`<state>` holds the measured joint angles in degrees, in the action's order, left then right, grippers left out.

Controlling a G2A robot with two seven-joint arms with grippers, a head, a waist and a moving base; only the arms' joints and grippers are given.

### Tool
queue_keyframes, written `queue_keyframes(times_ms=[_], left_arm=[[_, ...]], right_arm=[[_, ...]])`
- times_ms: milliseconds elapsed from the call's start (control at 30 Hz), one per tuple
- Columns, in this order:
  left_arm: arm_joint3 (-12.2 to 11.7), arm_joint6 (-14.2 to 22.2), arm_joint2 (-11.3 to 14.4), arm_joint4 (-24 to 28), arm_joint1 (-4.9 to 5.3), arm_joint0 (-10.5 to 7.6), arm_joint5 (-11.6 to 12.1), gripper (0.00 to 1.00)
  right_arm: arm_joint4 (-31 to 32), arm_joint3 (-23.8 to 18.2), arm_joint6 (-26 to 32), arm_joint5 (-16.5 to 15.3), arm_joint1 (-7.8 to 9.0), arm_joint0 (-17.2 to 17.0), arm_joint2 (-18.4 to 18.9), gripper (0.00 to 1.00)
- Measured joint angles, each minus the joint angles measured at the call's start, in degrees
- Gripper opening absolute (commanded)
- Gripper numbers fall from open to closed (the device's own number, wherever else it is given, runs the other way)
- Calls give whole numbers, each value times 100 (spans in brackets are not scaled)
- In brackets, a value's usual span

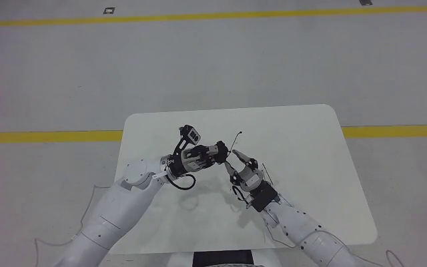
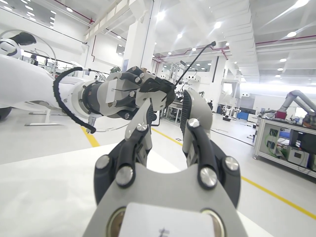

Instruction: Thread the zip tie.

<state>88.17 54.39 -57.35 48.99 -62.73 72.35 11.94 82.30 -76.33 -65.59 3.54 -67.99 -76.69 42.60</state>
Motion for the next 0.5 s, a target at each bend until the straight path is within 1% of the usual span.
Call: queue_keyframes(times_ms=[300, 400, 500], left_arm=[[0, 0, 0, 0, 0, 0, 0, 0], [0, 0, 0, 0, 0, 0, 0, 0], [0, 0, 0, 0, 0, 0, 0, 0]], right_arm=[[59, 27, -24, -30, -63, -47, 131, 20], [84, 26, -25, -35, -84, -66, 168, 20], [138, 24, -26, -70, -102, -86, 188, 22]])
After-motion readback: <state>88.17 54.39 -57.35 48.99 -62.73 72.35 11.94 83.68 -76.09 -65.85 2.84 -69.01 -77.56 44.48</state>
